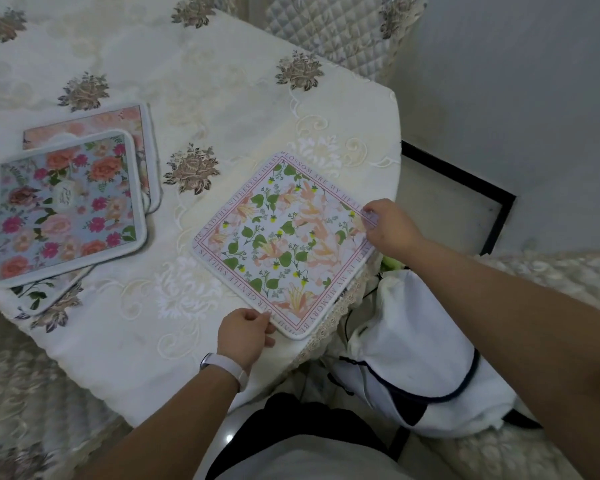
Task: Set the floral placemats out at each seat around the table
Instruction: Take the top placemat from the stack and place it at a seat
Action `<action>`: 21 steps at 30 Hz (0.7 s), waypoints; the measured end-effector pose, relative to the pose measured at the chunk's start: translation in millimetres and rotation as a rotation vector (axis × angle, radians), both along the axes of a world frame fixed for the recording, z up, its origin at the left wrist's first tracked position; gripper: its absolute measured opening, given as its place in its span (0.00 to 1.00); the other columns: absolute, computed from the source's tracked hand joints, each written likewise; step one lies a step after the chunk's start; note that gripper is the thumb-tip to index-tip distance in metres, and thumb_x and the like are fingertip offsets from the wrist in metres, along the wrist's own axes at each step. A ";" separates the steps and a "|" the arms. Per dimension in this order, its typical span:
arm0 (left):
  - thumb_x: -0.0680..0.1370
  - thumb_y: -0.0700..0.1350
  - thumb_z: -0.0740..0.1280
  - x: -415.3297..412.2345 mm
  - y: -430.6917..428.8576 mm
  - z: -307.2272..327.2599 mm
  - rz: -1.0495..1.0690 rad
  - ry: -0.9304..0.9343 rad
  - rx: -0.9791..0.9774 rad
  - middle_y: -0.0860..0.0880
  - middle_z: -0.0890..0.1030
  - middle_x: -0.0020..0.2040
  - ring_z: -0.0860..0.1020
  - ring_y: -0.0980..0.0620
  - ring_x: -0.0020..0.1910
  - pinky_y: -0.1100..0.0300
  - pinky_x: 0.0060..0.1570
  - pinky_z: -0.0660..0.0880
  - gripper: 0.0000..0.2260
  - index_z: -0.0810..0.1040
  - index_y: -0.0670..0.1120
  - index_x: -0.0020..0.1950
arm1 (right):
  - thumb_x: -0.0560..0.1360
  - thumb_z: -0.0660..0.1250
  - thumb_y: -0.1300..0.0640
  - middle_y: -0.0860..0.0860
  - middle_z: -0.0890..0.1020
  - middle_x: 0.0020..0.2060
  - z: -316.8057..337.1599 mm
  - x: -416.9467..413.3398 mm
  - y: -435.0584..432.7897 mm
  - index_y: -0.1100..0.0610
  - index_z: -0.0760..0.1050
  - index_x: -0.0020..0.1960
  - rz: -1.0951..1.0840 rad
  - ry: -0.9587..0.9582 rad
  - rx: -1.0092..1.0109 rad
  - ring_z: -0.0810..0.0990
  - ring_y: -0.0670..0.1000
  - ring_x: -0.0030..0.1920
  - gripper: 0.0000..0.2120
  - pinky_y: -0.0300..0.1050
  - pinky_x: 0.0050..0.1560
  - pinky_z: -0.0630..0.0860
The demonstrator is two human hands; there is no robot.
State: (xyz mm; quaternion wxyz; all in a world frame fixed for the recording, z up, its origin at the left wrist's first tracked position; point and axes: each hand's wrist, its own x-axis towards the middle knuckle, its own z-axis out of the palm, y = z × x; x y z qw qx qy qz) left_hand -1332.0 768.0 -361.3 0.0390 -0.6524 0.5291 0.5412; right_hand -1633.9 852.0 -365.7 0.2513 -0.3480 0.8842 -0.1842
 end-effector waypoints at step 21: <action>0.78 0.45 0.67 0.5 -0.1 4.5 -0.253 -0.032 -0.029 0.42 0.84 0.36 0.80 0.46 0.28 0.51 0.37 0.80 0.10 0.75 0.37 0.45 | 0.72 0.66 0.63 0.56 0.71 0.62 3.0 9.2 5.8 0.58 0.73 0.66 -0.010 0.017 0.062 0.68 0.59 0.63 0.22 0.49 0.62 0.66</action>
